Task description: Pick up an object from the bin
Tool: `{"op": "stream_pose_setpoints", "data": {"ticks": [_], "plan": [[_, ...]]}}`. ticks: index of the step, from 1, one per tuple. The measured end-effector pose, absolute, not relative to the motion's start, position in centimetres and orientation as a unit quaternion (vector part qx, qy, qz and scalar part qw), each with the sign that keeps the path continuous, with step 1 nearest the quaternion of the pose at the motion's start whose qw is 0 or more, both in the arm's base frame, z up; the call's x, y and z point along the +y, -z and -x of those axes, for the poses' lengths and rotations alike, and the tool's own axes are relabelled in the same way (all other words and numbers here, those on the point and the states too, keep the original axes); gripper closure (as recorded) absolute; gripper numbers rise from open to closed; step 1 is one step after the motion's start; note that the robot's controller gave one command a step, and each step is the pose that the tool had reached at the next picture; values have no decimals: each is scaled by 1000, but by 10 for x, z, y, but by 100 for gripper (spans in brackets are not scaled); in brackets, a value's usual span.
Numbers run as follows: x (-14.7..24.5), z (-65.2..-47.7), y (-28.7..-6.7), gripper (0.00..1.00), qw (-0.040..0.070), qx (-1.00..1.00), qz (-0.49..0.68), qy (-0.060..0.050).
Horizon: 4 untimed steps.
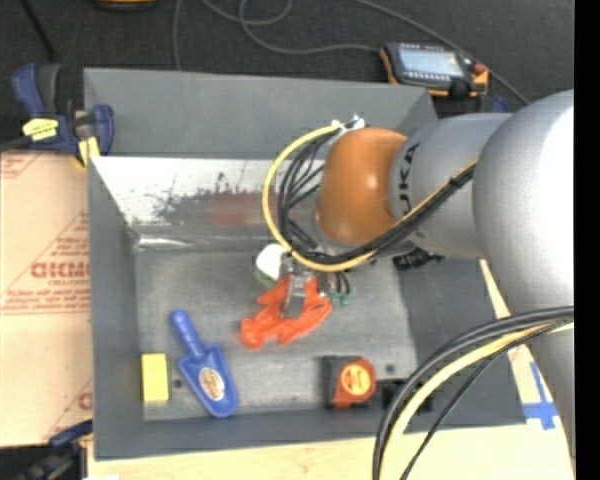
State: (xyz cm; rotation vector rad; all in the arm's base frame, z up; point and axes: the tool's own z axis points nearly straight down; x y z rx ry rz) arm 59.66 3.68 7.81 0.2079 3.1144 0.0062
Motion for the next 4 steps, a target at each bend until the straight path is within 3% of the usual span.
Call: {"op": "stream_pose_setpoints", "data": {"ticks": [1, 2, 3, 4], "plan": [[37, -596, -78, 100, 10, 998, -67, -2], [27, -595, -126, 100, 0, 997, -72, 0], [26, -599, -139, 100, 8, 997, -73, -1], [26, -597, -160, 100, -4, 998, -70, 0]]}}
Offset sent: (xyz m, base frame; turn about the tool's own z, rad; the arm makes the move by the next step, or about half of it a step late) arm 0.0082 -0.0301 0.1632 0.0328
